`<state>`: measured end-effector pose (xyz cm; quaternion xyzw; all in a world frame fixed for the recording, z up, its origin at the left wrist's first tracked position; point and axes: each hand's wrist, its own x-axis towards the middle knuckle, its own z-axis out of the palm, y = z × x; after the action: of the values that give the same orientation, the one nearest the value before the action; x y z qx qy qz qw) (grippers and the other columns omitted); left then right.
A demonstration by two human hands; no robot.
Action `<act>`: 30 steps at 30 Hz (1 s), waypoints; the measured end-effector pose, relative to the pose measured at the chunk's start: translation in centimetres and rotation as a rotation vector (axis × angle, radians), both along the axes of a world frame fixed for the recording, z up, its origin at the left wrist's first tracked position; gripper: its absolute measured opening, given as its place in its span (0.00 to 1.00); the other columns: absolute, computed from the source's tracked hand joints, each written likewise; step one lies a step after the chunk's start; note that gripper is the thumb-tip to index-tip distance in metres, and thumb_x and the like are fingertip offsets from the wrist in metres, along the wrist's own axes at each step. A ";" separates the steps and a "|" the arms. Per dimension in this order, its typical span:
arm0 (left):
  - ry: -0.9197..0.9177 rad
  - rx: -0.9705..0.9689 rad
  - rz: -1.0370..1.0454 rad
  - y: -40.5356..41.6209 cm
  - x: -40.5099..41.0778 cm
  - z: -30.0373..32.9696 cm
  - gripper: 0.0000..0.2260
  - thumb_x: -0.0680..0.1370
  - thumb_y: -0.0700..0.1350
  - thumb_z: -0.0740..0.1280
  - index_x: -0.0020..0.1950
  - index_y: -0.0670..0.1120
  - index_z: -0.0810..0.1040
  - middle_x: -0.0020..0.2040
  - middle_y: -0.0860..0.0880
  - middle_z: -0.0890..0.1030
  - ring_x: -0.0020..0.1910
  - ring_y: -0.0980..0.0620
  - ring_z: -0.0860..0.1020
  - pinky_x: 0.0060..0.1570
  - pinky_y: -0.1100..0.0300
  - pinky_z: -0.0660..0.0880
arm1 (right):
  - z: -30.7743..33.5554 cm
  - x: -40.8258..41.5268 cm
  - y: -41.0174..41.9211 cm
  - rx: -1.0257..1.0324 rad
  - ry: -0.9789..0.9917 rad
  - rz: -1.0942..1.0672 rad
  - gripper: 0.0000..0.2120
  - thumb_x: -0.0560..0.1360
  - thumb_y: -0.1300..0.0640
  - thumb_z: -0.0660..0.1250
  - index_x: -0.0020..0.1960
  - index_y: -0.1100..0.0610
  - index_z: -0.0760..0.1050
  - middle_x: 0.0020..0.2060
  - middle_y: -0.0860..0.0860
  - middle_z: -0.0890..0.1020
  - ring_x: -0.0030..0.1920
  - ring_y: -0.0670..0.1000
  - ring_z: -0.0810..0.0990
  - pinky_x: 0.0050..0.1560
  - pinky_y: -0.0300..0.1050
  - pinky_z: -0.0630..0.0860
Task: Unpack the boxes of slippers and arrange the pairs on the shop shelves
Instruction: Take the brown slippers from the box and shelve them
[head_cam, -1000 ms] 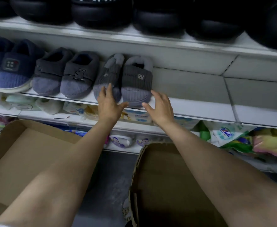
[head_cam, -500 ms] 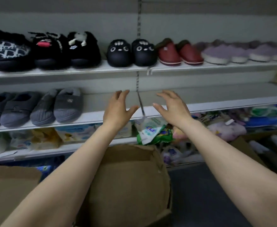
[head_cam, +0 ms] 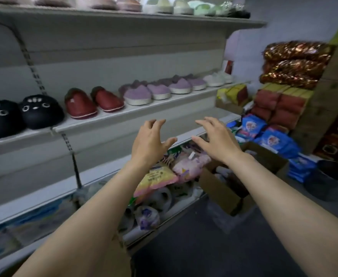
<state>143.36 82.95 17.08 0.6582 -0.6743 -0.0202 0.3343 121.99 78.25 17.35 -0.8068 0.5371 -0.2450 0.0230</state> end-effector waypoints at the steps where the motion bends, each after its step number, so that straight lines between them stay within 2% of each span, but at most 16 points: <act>1: -0.003 0.000 -0.020 -1.5 -1.1 -0.1 0.32 0.77 0.60 0.69 0.77 0.50 0.66 0.72 0.45 0.69 0.71 0.46 0.68 0.64 0.52 0.70 | -0.1 -1.2 -1.1 0.004 0.000 -0.021 0.29 0.80 0.41 0.64 0.77 0.50 0.66 0.76 0.53 0.66 0.76 0.55 0.63 0.73 0.53 0.65; 10: 0.069 0.067 -0.179 -18.3 -9.9 -4.3 0.30 0.77 0.57 0.70 0.76 0.49 0.67 0.73 0.45 0.68 0.71 0.45 0.67 0.66 0.53 0.68 | -3.5 -9.9 -15.1 0.072 0.023 -0.135 0.29 0.80 0.42 0.65 0.77 0.53 0.66 0.72 0.53 0.69 0.74 0.55 0.66 0.71 0.51 0.67; 15: 0.128 0.215 -0.220 -27.6 -14.4 -8.5 0.29 0.76 0.55 0.72 0.74 0.48 0.70 0.71 0.44 0.70 0.70 0.45 0.69 0.66 0.54 0.67 | -7.3 -14.9 -23.1 0.213 0.051 -0.240 0.29 0.79 0.42 0.66 0.75 0.54 0.68 0.70 0.54 0.71 0.71 0.56 0.69 0.67 0.51 0.70; 20: 0.168 0.391 -0.243 -33.5 -18.8 -15.2 0.30 0.74 0.59 0.73 0.72 0.48 0.73 0.67 0.43 0.73 0.67 0.43 0.72 0.66 0.51 0.70 | -14.0 -20.7 -29.0 0.450 0.040 -0.340 0.30 0.78 0.37 0.64 0.74 0.50 0.67 0.73 0.55 0.70 0.70 0.59 0.71 0.65 0.52 0.72; 23: 0.191 0.509 -0.225 -36.2 -21.6 -20.0 0.30 0.75 0.60 0.71 0.72 0.48 0.71 0.69 0.43 0.73 0.68 0.42 0.71 0.65 0.52 0.70 | -19.3 -23.7 -32.1 0.624 0.070 -0.341 0.30 0.79 0.35 0.59 0.73 0.53 0.68 0.73 0.55 0.70 0.71 0.58 0.69 0.68 0.51 0.68; 25: 0.211 0.596 -0.198 -37.3 -23.5 -23.2 0.29 0.75 0.60 0.70 0.72 0.49 0.71 0.69 0.43 0.73 0.68 0.41 0.71 0.64 0.51 0.70 | -23.9 -26.0 -33.9 0.650 0.116 -0.270 0.37 0.75 0.27 0.51 0.72 0.52 0.70 0.71 0.55 0.71 0.73 0.59 0.68 0.72 0.52 0.66; 26: 0.218 0.638 -0.179 -37.9 -24.4 -25.0 0.29 0.75 0.61 0.70 0.72 0.50 0.71 0.69 0.43 0.73 0.68 0.41 0.71 0.64 0.51 0.71 | -26.1 -27.4 -34.7 0.680 0.117 -0.243 0.38 0.74 0.26 0.50 0.71 0.51 0.71 0.71 0.55 0.71 0.73 0.58 0.67 0.73 0.52 0.65; 29: 0.233 0.715 -0.114 -38.5 -26.7 -29.6 0.31 0.72 0.69 0.63 0.69 0.52 0.75 0.65 0.46 0.77 0.64 0.44 0.75 0.64 0.48 0.72 | -29.5 -29.8 -35.4 0.770 0.063 -0.193 0.35 0.76 0.36 0.62 0.77 0.53 0.66 0.74 0.55 0.69 0.76 0.57 0.64 0.76 0.49 0.59; 30: 0.255 0.745 -0.099 -38.8 -27.9 -31.2 0.30 0.73 0.69 0.62 0.66 0.51 0.77 0.64 0.48 0.79 0.63 0.45 0.76 0.64 0.51 0.71 | -30.6 -30.7 -36.2 0.815 0.041 -0.182 0.35 0.76 0.37 0.64 0.78 0.53 0.65 0.75 0.55 0.69 0.75 0.58 0.65 0.76 0.49 0.60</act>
<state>115.51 44.13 -14.15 0.6933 -0.6049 -0.3610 0.1520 91.25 42.07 -13.30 -0.6857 0.6595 0.0027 0.3079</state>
